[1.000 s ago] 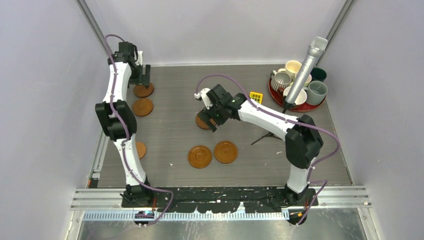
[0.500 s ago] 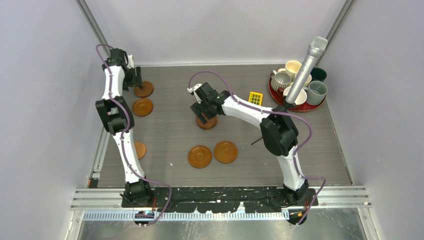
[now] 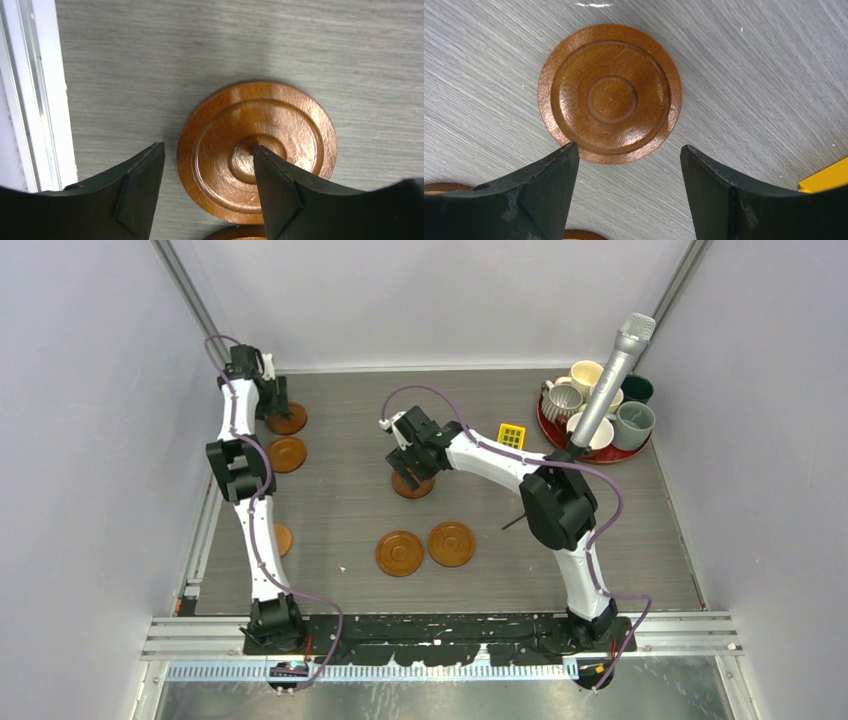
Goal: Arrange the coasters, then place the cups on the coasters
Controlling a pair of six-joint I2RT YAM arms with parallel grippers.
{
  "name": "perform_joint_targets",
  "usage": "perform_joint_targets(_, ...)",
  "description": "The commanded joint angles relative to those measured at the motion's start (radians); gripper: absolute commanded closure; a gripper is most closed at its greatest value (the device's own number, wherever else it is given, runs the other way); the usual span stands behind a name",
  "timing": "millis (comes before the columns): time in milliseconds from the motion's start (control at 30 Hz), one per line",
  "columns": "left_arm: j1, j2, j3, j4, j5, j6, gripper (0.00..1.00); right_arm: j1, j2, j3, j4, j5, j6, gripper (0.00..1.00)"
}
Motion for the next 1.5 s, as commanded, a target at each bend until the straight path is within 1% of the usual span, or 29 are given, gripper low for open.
perform_joint_targets(0, 0.003, 0.041, 0.100, 0.026, 0.022, 0.000, 0.35, -0.002, -0.061, -0.011, -0.013, -0.002, -0.020, 0.22)
perform_joint_targets(67, 0.005, 0.030, 0.079, 0.020, 0.055, -0.011, 0.39, -0.006, -0.063, -0.021, -0.013, 0.007, -0.026, 0.22)
perform_joint_targets(200, -0.001, -0.020, -0.025, 0.013, 0.127, -0.009, 0.47, -0.020, -0.063, -0.043, -0.014, 0.002, -0.025, 0.22)
perform_joint_targets(367, -0.013, -0.042, -0.052, -0.058, 0.170, 0.022, 0.52, -0.038, -0.036, -0.035, -0.013, -0.001, -0.025, 0.24)
perform_joint_targets(467, -0.020, -0.072, -0.102, -0.064, 0.173, 0.043, 0.54, -0.045, -0.004, -0.016, -0.013, 0.012, -0.027, 0.27)
perform_joint_targets(700, -0.047, -0.155, -0.244, -0.046, 0.166, 0.098, 0.56, -0.049, 0.046, 0.026, -0.013, 0.015, -0.017, 0.31)
perform_joint_targets(1033, -0.064, -0.244, -0.405, -0.020, 0.175, 0.115, 0.58, -0.050, 0.121, 0.093, -0.001, 0.008, 0.022, 0.35)
perform_joint_targets(1267, -0.077, -0.288, -0.492, -0.007, 0.166, 0.129, 0.60, -0.051, 0.213, 0.183, 0.000, 0.023, 0.034, 0.41)
perform_joint_targets(1467, -0.088, -0.345, -0.576, 0.023, 0.173, 0.128, 0.61, -0.054, 0.296, 0.293, 0.002, 0.061, 0.047, 0.45)
